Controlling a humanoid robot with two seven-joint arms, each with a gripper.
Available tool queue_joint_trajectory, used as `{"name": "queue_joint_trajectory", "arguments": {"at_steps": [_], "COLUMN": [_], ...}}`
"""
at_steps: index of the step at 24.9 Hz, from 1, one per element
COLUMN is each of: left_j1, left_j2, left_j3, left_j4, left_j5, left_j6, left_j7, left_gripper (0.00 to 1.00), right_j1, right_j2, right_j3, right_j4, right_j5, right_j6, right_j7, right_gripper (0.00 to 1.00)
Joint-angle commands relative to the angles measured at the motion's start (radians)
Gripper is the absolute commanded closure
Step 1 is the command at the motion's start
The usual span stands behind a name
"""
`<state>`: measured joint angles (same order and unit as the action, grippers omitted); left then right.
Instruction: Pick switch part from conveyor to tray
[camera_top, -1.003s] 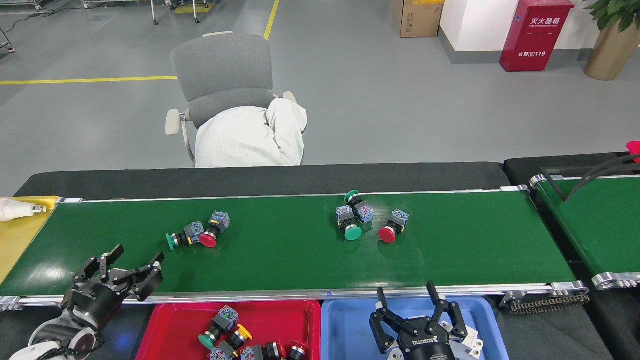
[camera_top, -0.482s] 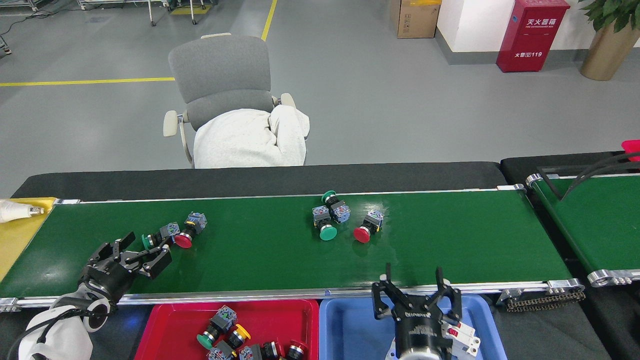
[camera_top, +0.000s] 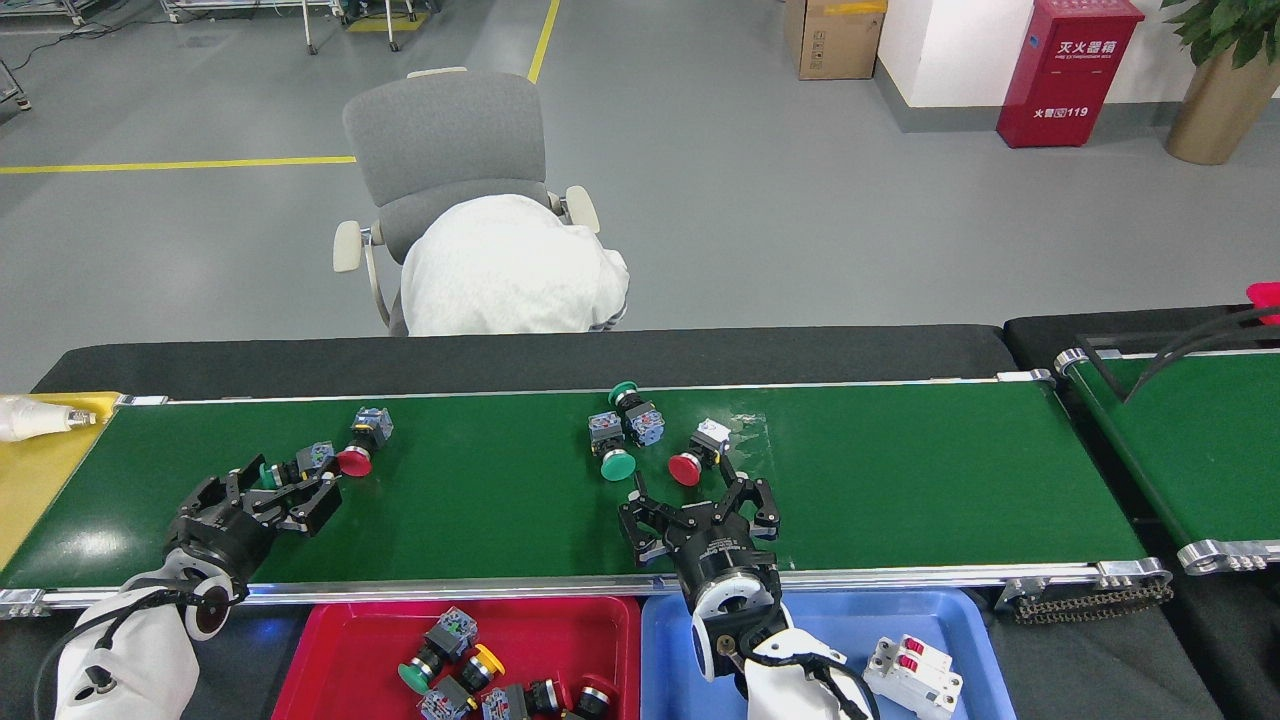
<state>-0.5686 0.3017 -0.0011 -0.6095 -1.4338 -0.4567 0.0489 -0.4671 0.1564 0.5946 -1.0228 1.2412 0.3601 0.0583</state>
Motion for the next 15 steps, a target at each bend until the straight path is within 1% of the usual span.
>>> {"name": "queue_joint_trajectory", "arguments": {"at_steps": [1, 4, 6, 8, 9, 11, 12, 14, 15], "left_j1": [-0.019, -0.019, -0.019, -0.019, -0.019, -0.019, -0.019, 0.004, 0.035], "left_j2": [-0.006, -0.023, -0.039, -0.052, -0.058, -0.069, -0.075, -0.081, -0.081], "left_j3": [-0.028, -0.085, -0.102, -0.103, -0.103, -0.103, -0.106, -0.109, -0.108], "left_j4": [-0.007, -0.009, -0.010, -0.016, -0.018, -0.029, -0.045, -0.131, -0.193], "left_j5": [0.004, 0.004, 0.004, 0.006, 0.004, 0.003, 0.001, -0.001, -0.001], "left_j6": [0.000, -0.025, -0.069, -0.108, -0.120, -0.145, -0.158, -0.208, -0.249], "left_j7": [0.035, 0.069, 0.075, 0.075, 0.075, 0.075, 0.077, 0.077, 0.075], "left_gripper": [0.36, 0.45, 0.57, 0.67, 0.69, 0.72, 0.72, 0.73, 0.73], "right_j1": [-0.038, -0.073, -0.093, -0.128, -0.140, -0.166, -0.173, -0.177, -0.176], "right_j2": [0.008, 0.008, 0.009, 0.009, 0.009, 0.011, 0.011, 0.009, 0.005], "right_j3": [0.002, 0.001, 0.001, 0.001, 0.001, -0.001, -0.001, 0.004, 0.004], "right_j4": [0.023, 0.087, 0.128, 0.171, 0.191, 0.242, 0.259, 0.265, 0.267], "right_j5": [-0.019, -0.032, -0.063, -0.095, -0.105, -0.123, -0.123, -0.114, -0.106], "right_j6": [-0.006, -0.004, -0.003, -0.001, -0.001, -0.001, -0.001, -0.001, -0.001], "right_j7": [-0.014, -0.028, -0.046, -0.063, -0.066, -0.069, -0.069, -0.067, -0.066], "right_gripper": [0.00, 0.00, 0.00, 0.00, 0.00, 0.05, 0.16, 0.58, 0.72]}}
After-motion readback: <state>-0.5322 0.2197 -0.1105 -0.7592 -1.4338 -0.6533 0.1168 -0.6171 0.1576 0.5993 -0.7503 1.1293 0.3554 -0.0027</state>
